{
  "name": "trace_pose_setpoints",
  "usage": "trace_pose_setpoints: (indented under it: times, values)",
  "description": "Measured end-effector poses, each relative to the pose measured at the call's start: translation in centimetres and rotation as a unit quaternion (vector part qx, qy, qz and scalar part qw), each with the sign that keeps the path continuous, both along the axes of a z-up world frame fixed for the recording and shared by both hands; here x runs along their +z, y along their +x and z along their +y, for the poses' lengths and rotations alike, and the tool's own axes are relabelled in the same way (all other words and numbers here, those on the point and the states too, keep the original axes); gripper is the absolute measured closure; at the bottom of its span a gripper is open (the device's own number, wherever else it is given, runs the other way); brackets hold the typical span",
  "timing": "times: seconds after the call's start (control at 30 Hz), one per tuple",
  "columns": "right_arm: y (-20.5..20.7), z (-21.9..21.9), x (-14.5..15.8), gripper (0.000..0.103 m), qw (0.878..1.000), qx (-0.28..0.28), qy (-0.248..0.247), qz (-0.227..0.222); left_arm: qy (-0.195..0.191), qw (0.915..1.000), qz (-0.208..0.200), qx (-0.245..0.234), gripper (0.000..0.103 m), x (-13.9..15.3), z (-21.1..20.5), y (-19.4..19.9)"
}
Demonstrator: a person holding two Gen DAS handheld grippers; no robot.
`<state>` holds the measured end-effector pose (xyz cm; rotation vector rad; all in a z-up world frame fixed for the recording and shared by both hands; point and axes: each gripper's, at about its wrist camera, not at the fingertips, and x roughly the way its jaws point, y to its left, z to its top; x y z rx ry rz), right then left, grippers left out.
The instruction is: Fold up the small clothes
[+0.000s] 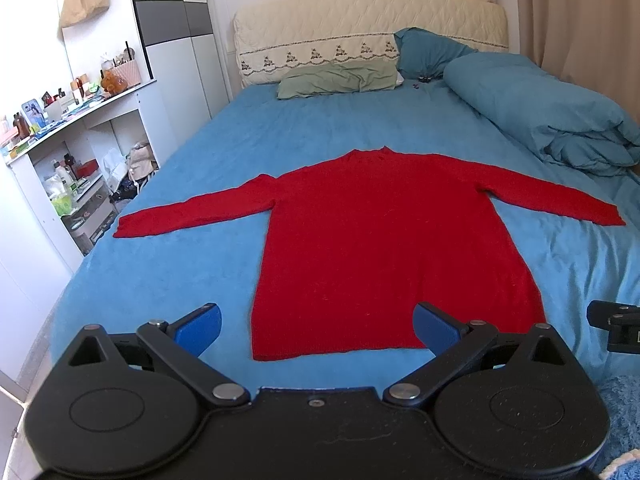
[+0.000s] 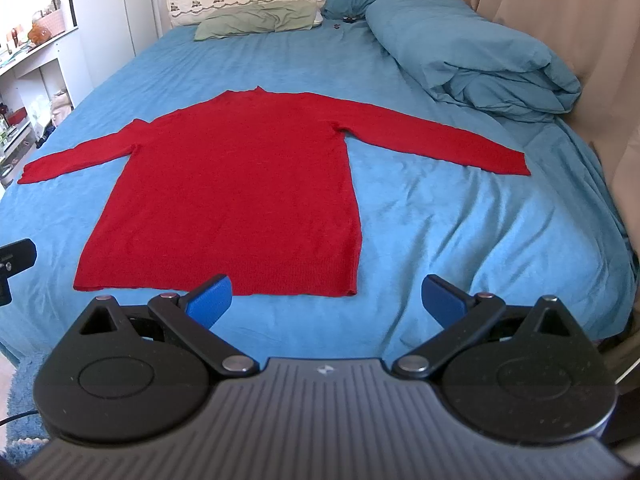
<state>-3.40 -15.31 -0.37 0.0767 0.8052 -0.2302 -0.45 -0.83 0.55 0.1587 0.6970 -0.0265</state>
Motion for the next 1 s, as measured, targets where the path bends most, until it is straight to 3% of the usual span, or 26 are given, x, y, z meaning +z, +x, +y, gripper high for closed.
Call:
trace_pose_setpoints:
  times: [1.0]
  values:
    - [0.02,0.84,0.5,0.0,1.0,0.002,-0.004,-0.005,-0.001,1.0,-0.008,0.0,0.0,0.18,-0.06,-0.44]
